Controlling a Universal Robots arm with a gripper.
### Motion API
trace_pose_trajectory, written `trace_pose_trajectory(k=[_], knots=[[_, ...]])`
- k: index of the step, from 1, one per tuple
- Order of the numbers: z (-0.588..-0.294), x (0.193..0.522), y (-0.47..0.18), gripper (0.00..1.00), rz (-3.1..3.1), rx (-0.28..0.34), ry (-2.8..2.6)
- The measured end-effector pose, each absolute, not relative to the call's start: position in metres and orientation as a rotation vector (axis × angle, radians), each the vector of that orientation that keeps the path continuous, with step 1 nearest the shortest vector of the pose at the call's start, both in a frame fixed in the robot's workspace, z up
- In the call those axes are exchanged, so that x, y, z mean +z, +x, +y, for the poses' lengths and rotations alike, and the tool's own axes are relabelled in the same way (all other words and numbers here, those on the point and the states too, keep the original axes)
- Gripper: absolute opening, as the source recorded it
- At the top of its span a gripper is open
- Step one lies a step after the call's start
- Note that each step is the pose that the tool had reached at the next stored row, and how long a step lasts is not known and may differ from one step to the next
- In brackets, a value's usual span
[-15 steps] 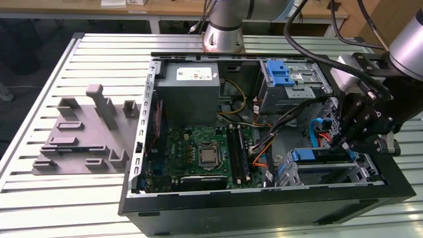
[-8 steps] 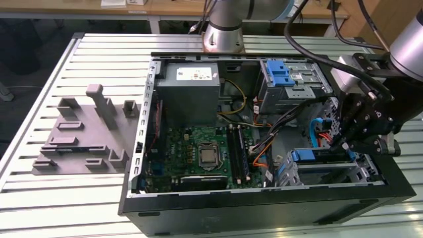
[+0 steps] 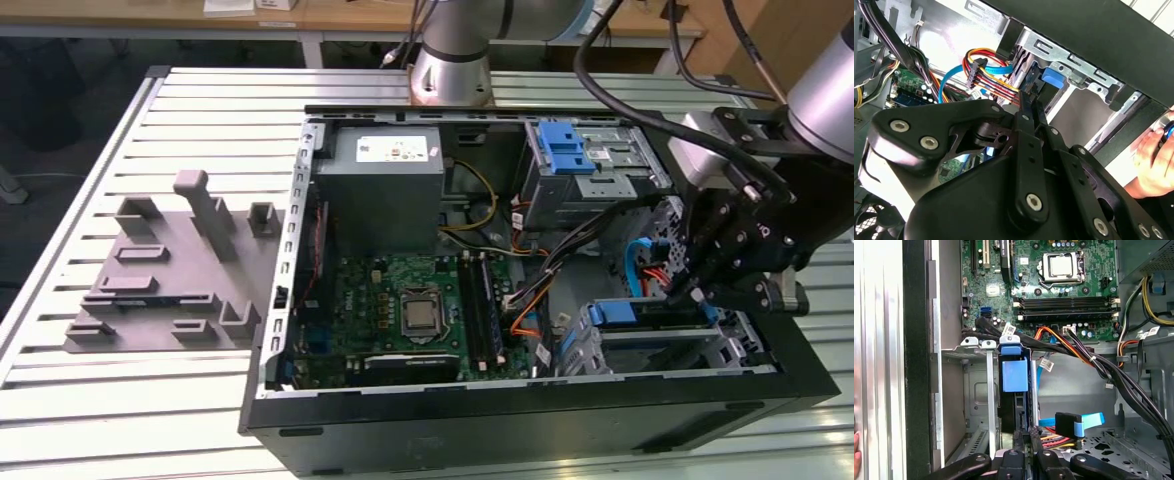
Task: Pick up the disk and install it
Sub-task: 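Insert the first disk wire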
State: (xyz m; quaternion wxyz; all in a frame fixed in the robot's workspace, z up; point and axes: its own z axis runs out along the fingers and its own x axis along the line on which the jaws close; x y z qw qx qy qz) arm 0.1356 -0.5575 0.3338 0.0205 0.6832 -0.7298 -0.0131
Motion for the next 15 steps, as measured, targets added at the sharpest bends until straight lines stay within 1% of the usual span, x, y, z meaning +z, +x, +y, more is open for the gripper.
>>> trace_pose_trajectory(k=[15], knots=[[-0.5581, 0.3347, 0.1371, 0.16, -2.272, -0.052, 2.115]])
